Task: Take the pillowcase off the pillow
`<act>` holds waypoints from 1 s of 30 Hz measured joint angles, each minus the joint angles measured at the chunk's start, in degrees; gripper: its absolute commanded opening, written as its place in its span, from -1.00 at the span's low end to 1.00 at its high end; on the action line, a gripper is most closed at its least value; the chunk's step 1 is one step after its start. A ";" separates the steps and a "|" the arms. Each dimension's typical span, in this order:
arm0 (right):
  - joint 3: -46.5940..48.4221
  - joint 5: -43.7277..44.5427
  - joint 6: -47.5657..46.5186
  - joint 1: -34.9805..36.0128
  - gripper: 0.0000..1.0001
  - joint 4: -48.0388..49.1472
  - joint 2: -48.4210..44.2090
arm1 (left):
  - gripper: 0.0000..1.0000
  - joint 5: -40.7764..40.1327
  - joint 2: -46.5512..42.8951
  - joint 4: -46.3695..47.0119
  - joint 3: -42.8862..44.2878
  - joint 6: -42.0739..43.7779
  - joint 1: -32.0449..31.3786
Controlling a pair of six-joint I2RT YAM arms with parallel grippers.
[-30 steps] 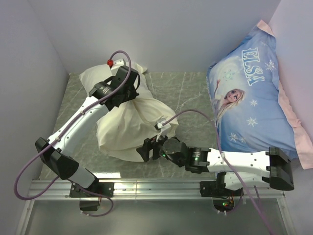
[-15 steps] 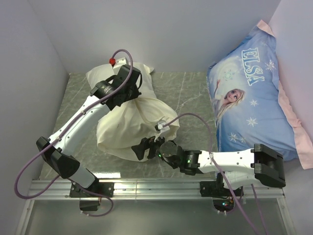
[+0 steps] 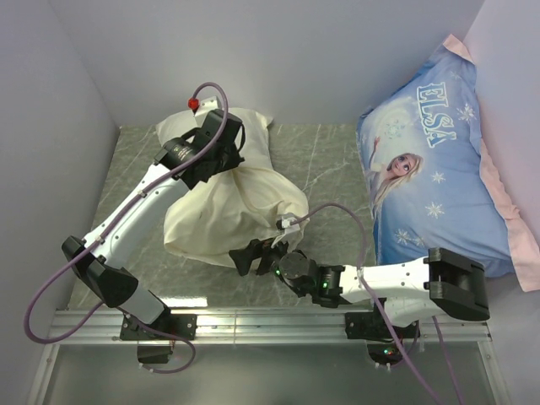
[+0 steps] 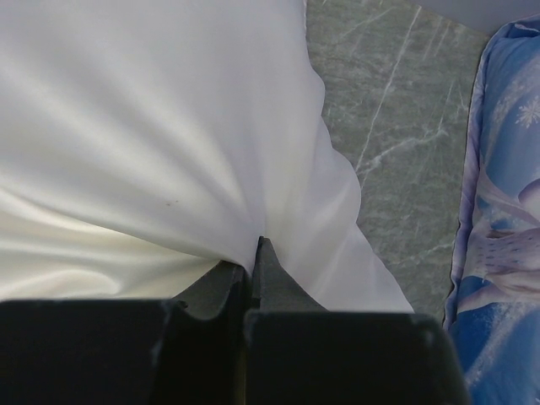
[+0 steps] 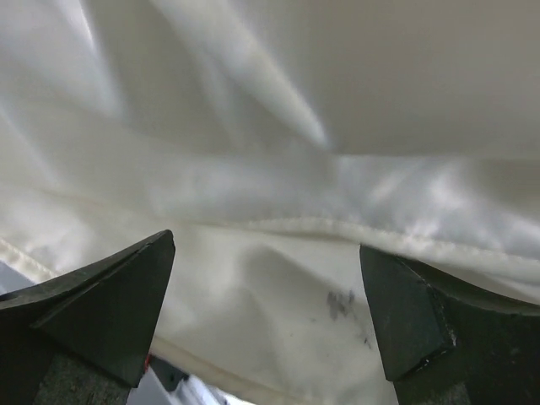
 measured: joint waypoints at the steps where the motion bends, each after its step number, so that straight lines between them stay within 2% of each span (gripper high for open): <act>1: -0.31 0.83 -0.55 0.00 0.95 1.49 0.17 | -0.99 0.02 0.00 0.02 0.00 0.00 -0.02; 4: -0.70 3.19 -2.95 -0.02 0.93 6.36 1.25 | -0.99 0.07 0.00 0.00 0.00 0.00 -0.09; 6: -0.68 4.20 -4.59 -0.20 0.83 8.98 1.86 | -0.99 0.20 0.00 0.00 0.00 0.00 -0.11; 9: -0.55 5.05 -7.13 -0.70 0.24 11.89 2.29 | -0.99 0.63 0.00 0.00 0.00 0.00 -0.11; 10: -0.44 5.09 -8.00 -0.85 -0.14 12.48 2.25 | -0.99 0.79 0.00 0.02 -0.02 0.00 -0.11; 12: 0.15 4.96 -9.20 -0.94 -0.57 12.61 1.97 | -0.99 1.05 0.00 0.04 -0.22 0.02 -0.13; 13: 0.50 4.96 -9.40 -0.98 -0.87 12.20 1.66 | -0.99 1.07 -0.04 0.15 -0.52 0.04 -0.17; 14: 0.90 4.87 -9.79 -0.98 -0.97 11.58 1.05 | -0.99 1.11 -0.15 0.28 -0.94 0.09 -0.20; 19: 3.13 3.76 -10.29 -0.57 -1.00 5.73 -5.40 | -0.99 1.68 -0.98 1.84 -4.28 0.63 -0.50; 24: 11.91 3.19 -12.98 -0.50 -1.00 -2.84 -9.88 | -0.99 2.67 -3.08 4.98 -10.40 1.18 -0.70; 30: 23.43 2.29 -15.63 -1.49 -1.00 -12.39 -5.20 | -0.95 3.93 -7.04 10.27 -17.00 2.25 -0.85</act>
